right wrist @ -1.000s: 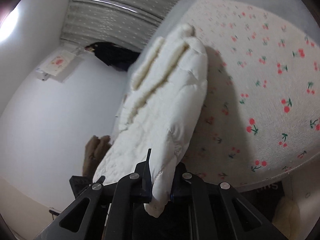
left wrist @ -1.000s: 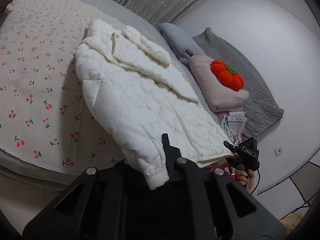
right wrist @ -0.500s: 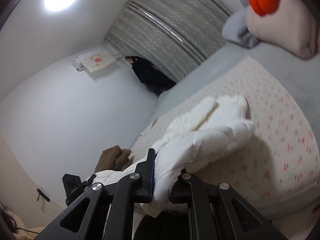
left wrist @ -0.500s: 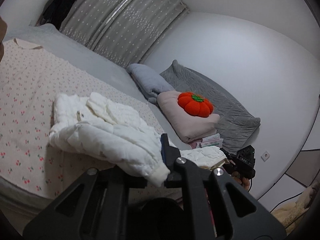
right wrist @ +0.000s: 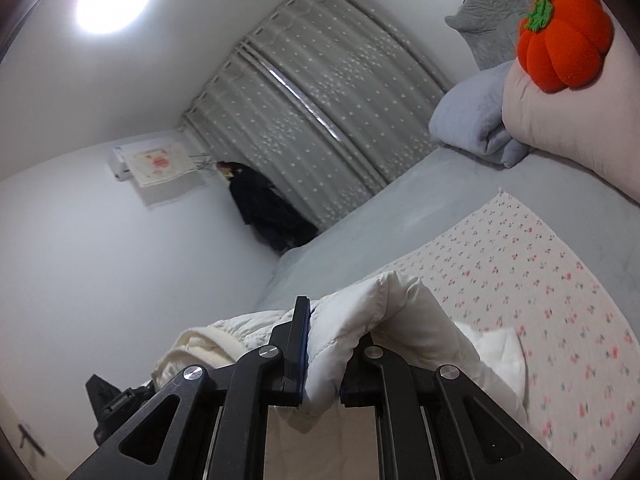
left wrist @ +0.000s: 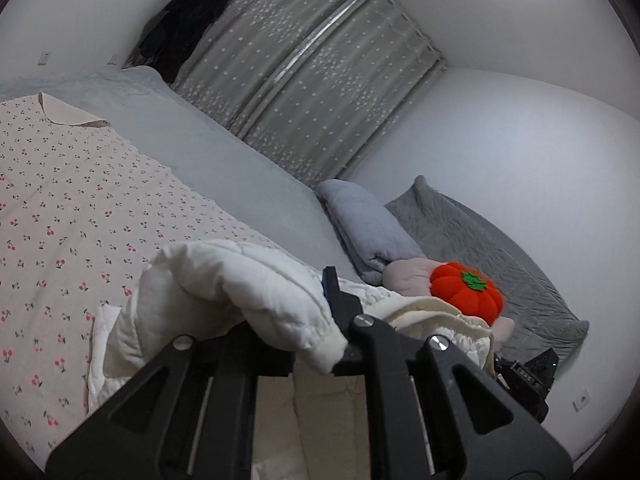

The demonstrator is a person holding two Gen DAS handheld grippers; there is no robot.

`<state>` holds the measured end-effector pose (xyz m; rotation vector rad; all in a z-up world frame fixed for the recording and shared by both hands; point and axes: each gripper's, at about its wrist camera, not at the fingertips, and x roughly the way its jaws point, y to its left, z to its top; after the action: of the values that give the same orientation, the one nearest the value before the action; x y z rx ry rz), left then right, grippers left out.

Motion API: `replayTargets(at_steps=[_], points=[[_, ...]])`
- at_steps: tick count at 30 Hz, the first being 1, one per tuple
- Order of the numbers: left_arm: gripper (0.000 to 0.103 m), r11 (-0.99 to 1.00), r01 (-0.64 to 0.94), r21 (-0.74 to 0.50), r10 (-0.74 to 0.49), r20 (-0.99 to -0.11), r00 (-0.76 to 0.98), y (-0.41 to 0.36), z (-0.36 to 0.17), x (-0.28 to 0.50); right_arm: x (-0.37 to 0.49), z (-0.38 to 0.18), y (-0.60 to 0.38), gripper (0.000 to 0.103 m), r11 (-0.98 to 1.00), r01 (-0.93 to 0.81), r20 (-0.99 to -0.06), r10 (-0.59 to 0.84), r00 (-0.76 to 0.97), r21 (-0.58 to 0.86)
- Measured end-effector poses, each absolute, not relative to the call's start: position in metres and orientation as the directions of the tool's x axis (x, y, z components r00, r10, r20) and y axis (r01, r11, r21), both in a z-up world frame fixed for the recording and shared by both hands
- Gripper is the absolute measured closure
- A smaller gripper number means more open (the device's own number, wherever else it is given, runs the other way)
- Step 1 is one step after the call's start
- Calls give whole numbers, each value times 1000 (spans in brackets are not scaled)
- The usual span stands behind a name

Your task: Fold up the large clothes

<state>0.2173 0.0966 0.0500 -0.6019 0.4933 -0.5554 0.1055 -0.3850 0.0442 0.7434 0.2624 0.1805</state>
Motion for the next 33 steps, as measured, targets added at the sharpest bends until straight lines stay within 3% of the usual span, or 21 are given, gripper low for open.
replayTargets(at_steps=[12,14,18,23,24,26,27,28,31,33], points=[[85,875,144,-462,-426,-595,681,44,-84,345,260,-83,-396,89,722,235,-461,129,878,651],[85,868,139,-476,-440,-610,659,44,-100,350,268,-106,-399,88,702,262,-487,138,862,662],[85,844,144,-517,-472,-586,659,49,-115,349,271,-134,-412,88,640,236,-455,200,867,731],[80,792,141,-594,-538,-571,621,59,-112,348,269,-127,-413,84,647,247,-482,213,850,721],[72,795,141,-590,-540,-583,607,58,-107,347,266,-120,-411,79,662,241,-488,215,846,709],[45,804,163,-572,-538,-582,610,57,-88,339,258,-101,-408,58,687,177,-449,239,861,705],[23,815,176,-552,-522,-568,636,57,-76,330,252,-91,-407,43,699,160,-430,229,874,697],[13,834,182,-521,-489,-543,683,57,-62,318,245,-79,-404,33,723,156,-416,195,888,673],[10,882,233,-410,-427,-481,766,40,-30,294,231,-47,-384,29,814,149,-406,114,907,562],[9,894,302,-330,-440,-521,732,3,-21,292,238,-29,-353,29,883,125,-438,97,894,452]])
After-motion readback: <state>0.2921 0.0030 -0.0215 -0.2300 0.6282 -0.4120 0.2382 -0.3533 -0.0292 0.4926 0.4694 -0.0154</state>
